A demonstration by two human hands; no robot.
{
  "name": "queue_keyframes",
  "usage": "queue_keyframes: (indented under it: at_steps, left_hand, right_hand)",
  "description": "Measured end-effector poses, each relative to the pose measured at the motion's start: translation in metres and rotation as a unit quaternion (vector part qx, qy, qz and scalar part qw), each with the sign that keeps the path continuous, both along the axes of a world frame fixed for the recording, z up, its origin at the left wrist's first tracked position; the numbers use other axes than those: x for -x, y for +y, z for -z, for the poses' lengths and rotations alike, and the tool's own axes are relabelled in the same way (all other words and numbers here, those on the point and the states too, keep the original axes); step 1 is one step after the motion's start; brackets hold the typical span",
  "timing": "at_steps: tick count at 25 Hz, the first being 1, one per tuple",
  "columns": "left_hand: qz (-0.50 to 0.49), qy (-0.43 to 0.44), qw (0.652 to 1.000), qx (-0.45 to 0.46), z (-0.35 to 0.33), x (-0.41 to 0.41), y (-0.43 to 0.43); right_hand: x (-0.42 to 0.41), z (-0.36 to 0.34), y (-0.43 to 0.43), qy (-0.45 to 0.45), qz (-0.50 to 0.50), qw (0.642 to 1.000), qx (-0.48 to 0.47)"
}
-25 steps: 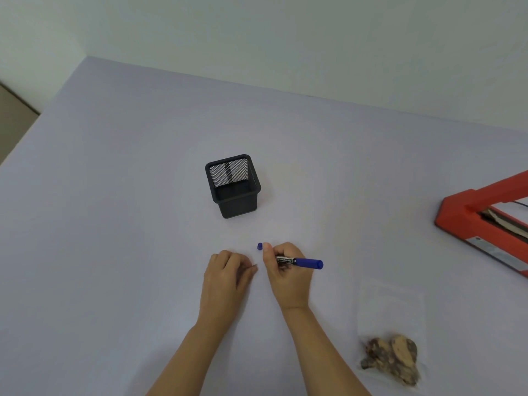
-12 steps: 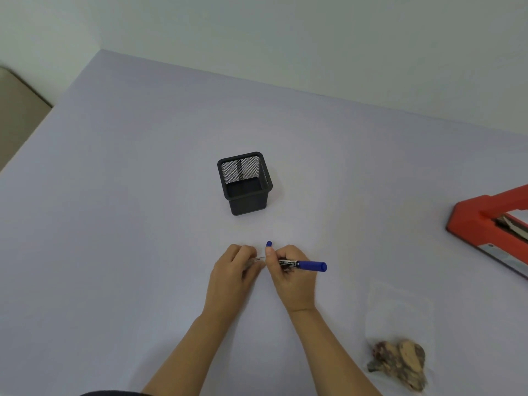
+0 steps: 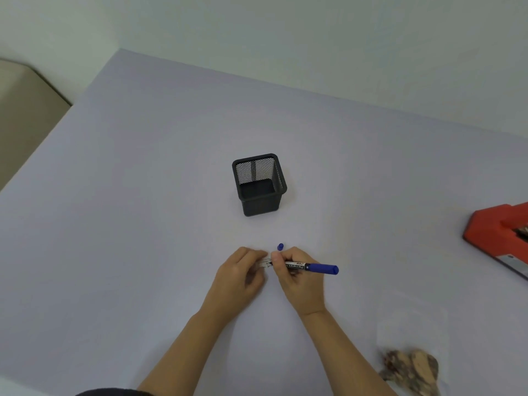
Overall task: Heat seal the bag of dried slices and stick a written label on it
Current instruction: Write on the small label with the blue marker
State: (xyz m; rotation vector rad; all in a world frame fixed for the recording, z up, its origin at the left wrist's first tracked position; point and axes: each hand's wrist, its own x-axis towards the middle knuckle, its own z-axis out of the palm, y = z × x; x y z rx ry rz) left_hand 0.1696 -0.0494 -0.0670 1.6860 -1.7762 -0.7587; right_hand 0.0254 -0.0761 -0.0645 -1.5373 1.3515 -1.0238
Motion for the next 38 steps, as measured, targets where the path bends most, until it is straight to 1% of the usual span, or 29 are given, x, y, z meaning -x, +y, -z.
queue_keyframes:
  at_steps: [6, 10, 15, 17, 28, 32, 38]
  left_hand:
    - [-0.005, 0.006, 1.000, 0.011, 0.003, -0.003, 0.003]
    - [-0.026, 0.010, 0.999, 0.035, 0.002, -0.005, 0.005]
    - [-0.053, -0.050, 0.992, 0.099, 0.013, 0.003, 0.011]
    - [-0.060, -0.065, 0.990, 0.111, 0.017, 0.004, 0.009]
    - [-0.051, -0.077, 0.989, 0.120, 0.015, 0.008, 0.007]
    - [-0.046, -0.079, 0.988, 0.125, 0.015, 0.008, 0.006]
    - [-0.045, -0.080, 0.988, 0.127, 0.014, 0.007, 0.006]
  right_hand:
    - [-0.001, 0.001, -0.001, -0.007, -0.006, 1.000, -0.011]
    - [-0.001, -0.001, -0.001, 0.008, -0.017, 1.000, -0.009]
    - [-0.002, 0.001, -0.001, 0.016, -0.018, 1.000, -0.007]
    - [-0.002, 0.003, -0.001, 0.016, -0.021, 1.000, 0.000]
    - [-0.002, 0.007, -0.001, 0.049, -0.039, 0.998, 0.010]
    - [-0.003, 0.008, 0.000, 0.078, -0.039, 0.996, 0.025]
    - [-0.003, 0.010, 0.000, 0.082, -0.037, 0.996, 0.025]
